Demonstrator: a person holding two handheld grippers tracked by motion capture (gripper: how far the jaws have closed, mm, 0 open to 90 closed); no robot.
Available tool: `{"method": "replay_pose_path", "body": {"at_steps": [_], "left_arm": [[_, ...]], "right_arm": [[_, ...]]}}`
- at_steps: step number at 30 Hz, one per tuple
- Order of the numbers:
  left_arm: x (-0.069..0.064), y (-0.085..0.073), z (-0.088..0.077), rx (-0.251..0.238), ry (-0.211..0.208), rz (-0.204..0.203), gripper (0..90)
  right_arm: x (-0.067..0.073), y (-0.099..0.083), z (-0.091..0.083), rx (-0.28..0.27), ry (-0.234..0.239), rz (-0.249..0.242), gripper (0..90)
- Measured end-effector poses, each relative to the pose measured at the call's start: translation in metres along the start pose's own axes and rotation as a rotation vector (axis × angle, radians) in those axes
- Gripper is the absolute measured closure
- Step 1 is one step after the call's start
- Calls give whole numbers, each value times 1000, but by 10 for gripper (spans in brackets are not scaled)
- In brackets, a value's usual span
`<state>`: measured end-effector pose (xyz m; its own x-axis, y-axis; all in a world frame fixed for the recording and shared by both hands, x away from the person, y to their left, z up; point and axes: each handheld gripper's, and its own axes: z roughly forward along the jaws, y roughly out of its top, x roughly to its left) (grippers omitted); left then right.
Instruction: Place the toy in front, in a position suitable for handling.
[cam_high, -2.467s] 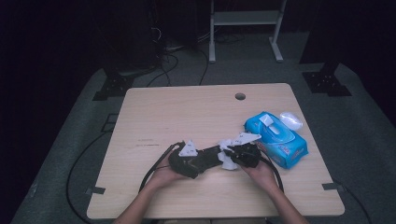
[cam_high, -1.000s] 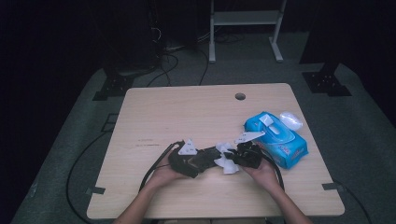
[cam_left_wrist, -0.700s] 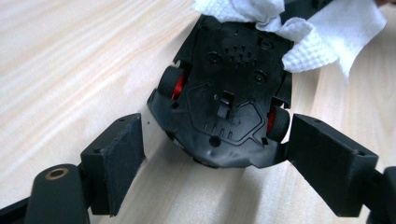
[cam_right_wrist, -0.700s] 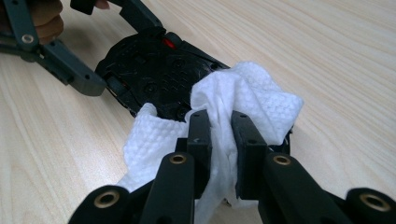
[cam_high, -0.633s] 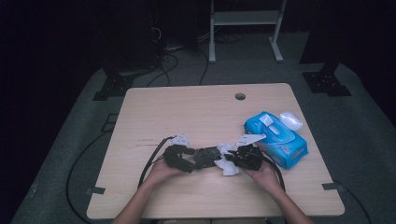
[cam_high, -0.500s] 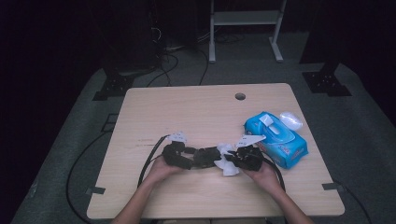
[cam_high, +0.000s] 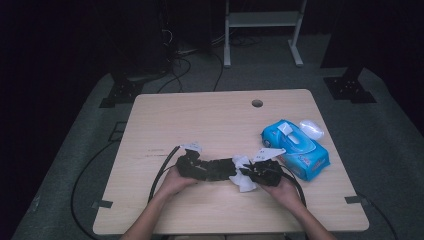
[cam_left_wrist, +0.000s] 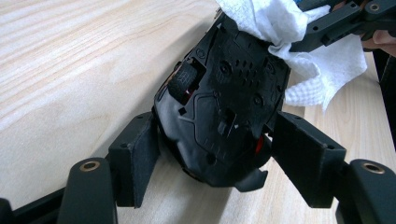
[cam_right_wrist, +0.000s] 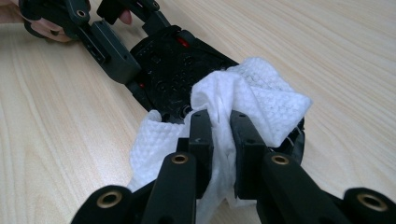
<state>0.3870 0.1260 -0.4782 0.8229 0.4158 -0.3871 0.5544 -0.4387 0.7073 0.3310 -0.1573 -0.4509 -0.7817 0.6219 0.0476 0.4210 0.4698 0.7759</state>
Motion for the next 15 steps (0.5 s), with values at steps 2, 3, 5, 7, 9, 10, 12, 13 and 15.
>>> {"method": "replay_pose_path", "body": {"at_steps": [2,3,5,7,9,10,12,13,15], "left_arm": [[2,0,0,-4,-9,-5,334],[3,-1,0,-7,-8,-3,340],[2,-1,0,-9,-3,10,343],[1,-1,0,-15,5,28,345],[-2,0,0,-21,25,48,348],[-4,0,0,-23,38,64,350],[-9,-1,1,-20,77,113,379],[-11,-2,1,-38,100,133,407],[-13,-3,1,-44,111,145,406]], "right_arm": [[0,-1,-1,-1,-3,-2,799],[0,-1,-1,-3,-4,-4,799],[-1,-2,-1,-12,-3,0,799],[-1,-3,-1,-15,-1,7,799],[-2,-3,-2,-18,-2,15,799],[-2,-4,-2,-22,-7,17,798],[-3,-5,-2,-24,-8,18,798],[-3,-5,-2,-18,-16,17,798],[-5,-6,-2,-27,-9,26,798]]}}
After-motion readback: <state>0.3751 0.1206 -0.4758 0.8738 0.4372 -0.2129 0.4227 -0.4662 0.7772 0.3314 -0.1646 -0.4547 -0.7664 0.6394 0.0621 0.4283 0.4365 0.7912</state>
